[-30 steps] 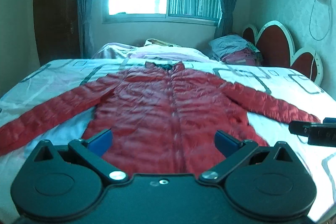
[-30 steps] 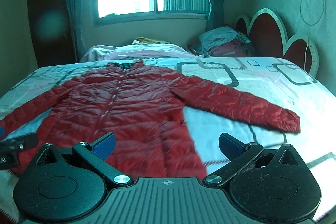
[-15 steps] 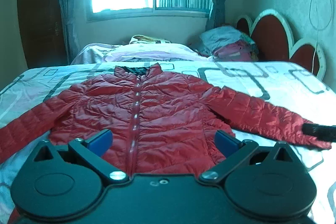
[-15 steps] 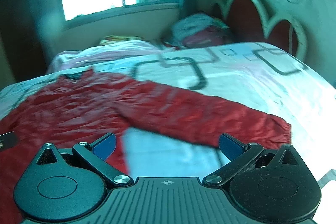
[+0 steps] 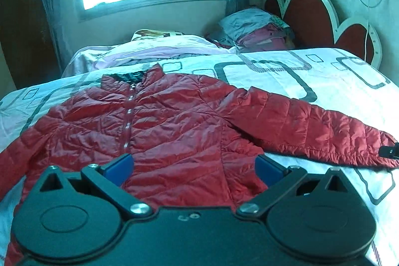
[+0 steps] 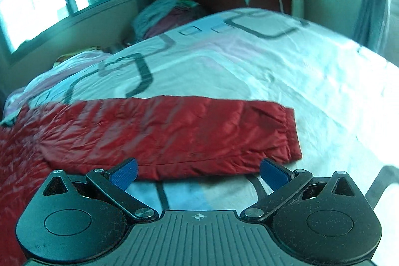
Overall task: Fold large clothes
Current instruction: 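Reach the right tool to the red jacket's sleeve cuff and grasp it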
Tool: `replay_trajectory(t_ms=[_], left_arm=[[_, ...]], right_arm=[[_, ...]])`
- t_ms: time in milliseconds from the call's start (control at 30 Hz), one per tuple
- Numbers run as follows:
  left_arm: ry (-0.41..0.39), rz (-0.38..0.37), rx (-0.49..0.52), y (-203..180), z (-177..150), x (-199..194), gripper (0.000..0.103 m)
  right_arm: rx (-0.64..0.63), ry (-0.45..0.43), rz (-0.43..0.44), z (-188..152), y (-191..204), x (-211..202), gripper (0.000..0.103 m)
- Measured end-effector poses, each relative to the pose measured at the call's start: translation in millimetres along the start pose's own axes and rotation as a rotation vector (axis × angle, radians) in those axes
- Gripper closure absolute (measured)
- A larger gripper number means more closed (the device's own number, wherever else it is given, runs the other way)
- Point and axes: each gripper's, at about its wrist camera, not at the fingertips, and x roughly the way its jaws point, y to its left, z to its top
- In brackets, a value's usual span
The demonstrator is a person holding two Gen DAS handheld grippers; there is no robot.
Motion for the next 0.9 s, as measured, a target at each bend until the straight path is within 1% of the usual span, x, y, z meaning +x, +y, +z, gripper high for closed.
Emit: replay_trajectory(t_ms=[233, 433, 467, 500, 533, 567, 633, 767, 800, 833, 867, 900], left_arm=[[0.012, -0.014, 0.021, -3.4, 7.9, 16.2, 0.000], [0.011, 0.045, 0.037, 8.3, 11.1, 25.7, 0.000], [0.013, 0.055, 0.036, 11.5, 11.3, 27.3, 0.000], [0.015, 0.070, 0.034, 15.2, 11.2, 28.6, 0.000], [0.018, 0.084, 0.032, 19.4, 10.7, 29.7, 0.000], [0.020, 0.094, 0.026, 24.1, 10.1, 30.5, 0.000], [0.019, 0.104, 0.009, 33.9, 9.5, 31.1, 0.000], [0.044, 0.122, -0.062, 61.1, 10.2, 31.9, 0.000], [0.049, 0.123, -0.080, 68.5, 10.3, 31.9, 0.000], [0.050, 0.126, -0.096, 77.6, 10.2, 31.4, 0.000], [0.047, 0.139, -0.104, 85.8, 9.3, 30.4, 0.000], [0.047, 0.153, -0.110, 96.3, 8.6, 29.7, 0.000]], right_arm=[[0.168, 0.011, 0.058, -5.2, -20.6, 10.5, 0.001], [0.282, 0.051, 0.084, -8.7, -31.6, 22.7, 0.001], [0.302, 0.048, 0.085, -8.7, -34.7, 24.3, 0.005], [0.322, 0.047, 0.089, -8.5, -38.0, 25.9, 0.032], [0.348, 0.053, 0.078, -7.4, -42.4, 29.1, 0.043], [0.380, 0.049, 0.082, -6.3, -46.8, 32.4, 0.046], [0.426, 0.035, 0.092, -1.1, -54.1, 34.1, 0.046], [0.463, 0.003, 0.074, 5.8, -59.8, 38.0, 0.046], [0.460, -0.006, 0.064, 7.9, -58.8, 37.4, 0.049], [0.448, -0.011, 0.054, 9.8, -56.9, 37.9, 0.055], [0.430, -0.015, 0.045, 12.3, -53.6, 38.5, 0.070], [0.405, -0.028, 0.044, 15.1, -49.2, 37.1, 0.089]])
